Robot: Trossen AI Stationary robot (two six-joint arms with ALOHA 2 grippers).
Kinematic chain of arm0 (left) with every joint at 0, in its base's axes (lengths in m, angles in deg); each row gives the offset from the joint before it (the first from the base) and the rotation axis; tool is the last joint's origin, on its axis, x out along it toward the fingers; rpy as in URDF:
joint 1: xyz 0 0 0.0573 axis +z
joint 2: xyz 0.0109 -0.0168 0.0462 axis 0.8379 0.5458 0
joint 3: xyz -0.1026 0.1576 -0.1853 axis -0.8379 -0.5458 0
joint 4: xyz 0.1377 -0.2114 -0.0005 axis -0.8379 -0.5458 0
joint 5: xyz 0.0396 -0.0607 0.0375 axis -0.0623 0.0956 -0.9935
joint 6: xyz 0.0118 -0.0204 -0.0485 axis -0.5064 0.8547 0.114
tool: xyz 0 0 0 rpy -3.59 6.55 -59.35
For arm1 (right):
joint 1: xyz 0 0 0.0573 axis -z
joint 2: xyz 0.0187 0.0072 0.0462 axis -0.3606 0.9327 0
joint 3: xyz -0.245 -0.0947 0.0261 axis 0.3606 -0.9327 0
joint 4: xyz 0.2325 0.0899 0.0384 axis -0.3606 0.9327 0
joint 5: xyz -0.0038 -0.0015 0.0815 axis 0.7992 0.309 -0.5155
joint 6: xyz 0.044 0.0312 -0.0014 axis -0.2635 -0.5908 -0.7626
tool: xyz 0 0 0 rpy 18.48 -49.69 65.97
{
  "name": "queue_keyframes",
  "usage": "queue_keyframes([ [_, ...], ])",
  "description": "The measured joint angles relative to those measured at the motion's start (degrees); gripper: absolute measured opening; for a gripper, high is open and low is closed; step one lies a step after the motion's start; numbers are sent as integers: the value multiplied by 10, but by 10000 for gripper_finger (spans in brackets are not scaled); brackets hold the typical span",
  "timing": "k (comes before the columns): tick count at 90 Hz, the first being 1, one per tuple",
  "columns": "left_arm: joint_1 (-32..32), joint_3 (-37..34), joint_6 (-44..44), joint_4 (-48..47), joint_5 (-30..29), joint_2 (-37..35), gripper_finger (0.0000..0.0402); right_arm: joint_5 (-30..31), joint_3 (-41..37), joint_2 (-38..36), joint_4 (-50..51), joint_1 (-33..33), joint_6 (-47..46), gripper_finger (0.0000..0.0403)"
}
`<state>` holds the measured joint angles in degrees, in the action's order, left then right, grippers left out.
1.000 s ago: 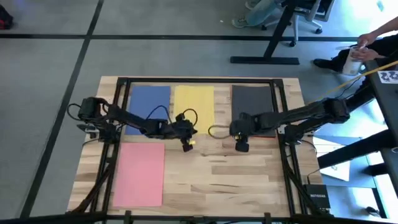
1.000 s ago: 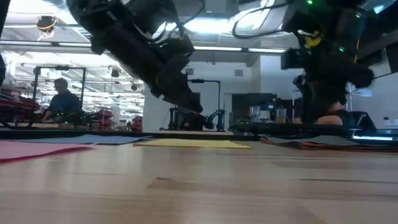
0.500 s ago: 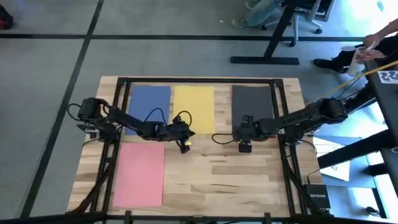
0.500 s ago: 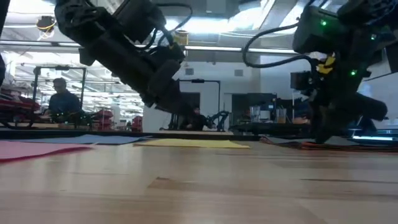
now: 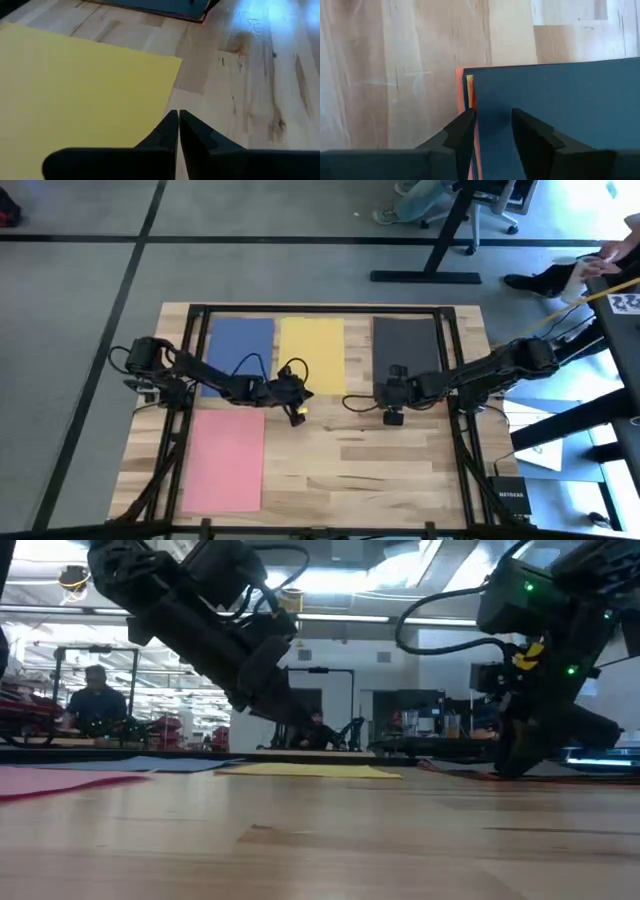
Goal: Organize paper
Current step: Move the black paper to the bottom center of the table
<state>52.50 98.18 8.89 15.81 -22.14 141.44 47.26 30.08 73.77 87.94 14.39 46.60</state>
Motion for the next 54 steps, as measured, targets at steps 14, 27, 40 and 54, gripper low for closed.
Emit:
queue_keyframes([
  [14, 0, 0, -2, 0, 0, 0, 0, 3, 0, 0, 1, 0, 0, 77],
  [27, 0, 0, -1, 0, 0, 0, 0, 4, 0, 0, 1, 0, -7, 11],
  [40, -1, 0, 4, 0, 0, 0, 0, 9, 0, 0, 2, 0, -15, 12],
  [54, -6, 0, 5, 2, 0, 0, 0, 2, 18, -1, 26, 0, -15, 2],
])
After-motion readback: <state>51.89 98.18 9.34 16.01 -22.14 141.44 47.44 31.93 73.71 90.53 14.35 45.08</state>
